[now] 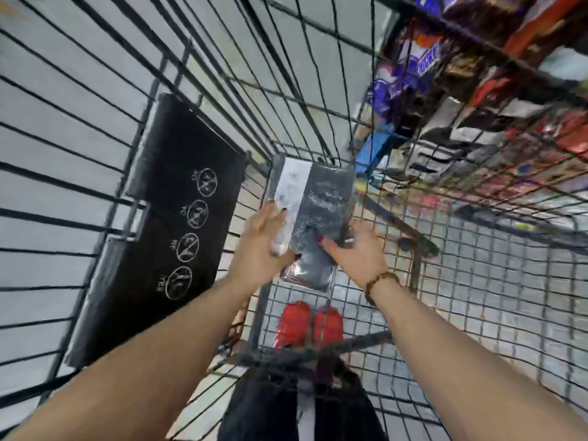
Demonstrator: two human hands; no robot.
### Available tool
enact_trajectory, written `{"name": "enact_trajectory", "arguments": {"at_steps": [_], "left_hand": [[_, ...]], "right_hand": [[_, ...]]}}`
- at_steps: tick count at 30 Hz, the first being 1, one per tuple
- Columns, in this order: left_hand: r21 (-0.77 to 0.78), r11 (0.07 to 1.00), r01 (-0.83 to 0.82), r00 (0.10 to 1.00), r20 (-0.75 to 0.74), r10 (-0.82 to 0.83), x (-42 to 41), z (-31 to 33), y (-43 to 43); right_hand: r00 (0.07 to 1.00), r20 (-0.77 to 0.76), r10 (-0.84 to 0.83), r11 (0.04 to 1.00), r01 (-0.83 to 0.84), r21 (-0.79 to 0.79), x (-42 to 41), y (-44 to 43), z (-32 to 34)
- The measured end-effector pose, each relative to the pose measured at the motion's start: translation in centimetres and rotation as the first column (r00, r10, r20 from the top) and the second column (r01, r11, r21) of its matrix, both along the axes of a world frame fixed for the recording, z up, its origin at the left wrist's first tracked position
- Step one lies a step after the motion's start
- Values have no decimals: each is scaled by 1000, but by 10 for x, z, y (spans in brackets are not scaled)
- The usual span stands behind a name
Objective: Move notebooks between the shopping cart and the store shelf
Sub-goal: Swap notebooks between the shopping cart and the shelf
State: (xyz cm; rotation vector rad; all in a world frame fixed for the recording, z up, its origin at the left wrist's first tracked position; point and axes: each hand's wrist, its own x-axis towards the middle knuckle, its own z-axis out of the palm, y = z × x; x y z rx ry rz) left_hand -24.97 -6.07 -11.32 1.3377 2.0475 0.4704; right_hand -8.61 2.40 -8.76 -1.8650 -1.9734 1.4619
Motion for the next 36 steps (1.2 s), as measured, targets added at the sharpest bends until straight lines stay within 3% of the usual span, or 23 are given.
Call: {"name": "enact_trajectory", "arguments": {"at_steps": [9, 14, 17, 21, 25, 30, 34, 36], "left_hand": [[100, 995, -30, 995, 101, 20, 1, -4, -3], [86, 996, -38, 992, 120, 27, -1, 1, 2], [46, 993, -106, 987, 126, 99, -5, 6, 7], [-29, 988, -154, 968, 197, 156, -5, 7, 10], [-74, 973, -218, 954, 192, 229, 1, 2, 14], [-101, 908, -407, 860, 292, 418, 20, -4, 15], [-72, 914, -400, 907, 115, 406, 27, -8, 16], [-88, 918, -386, 921, 18, 389, 26, -11, 21]], "right_hand": [[963, 14, -270, 963, 270, -16, -7, 0, -24], [891, -82, -447, 887, 429, -173, 5, 3, -26], [808, -172, -563, 820, 522, -233, 16, 2, -20], [734, -250, -631, 776, 601, -192, 44, 6, -11], [735, -295, -611, 791, 583, -185, 78, 9, -7], [623, -306, -720, 688, 697, -201, 110, 6, -10], [512, -298, -805, 579, 787, -214, 122, 7, -16], [503, -284, -816, 560, 811, -173, 125, 9, -18]]}}
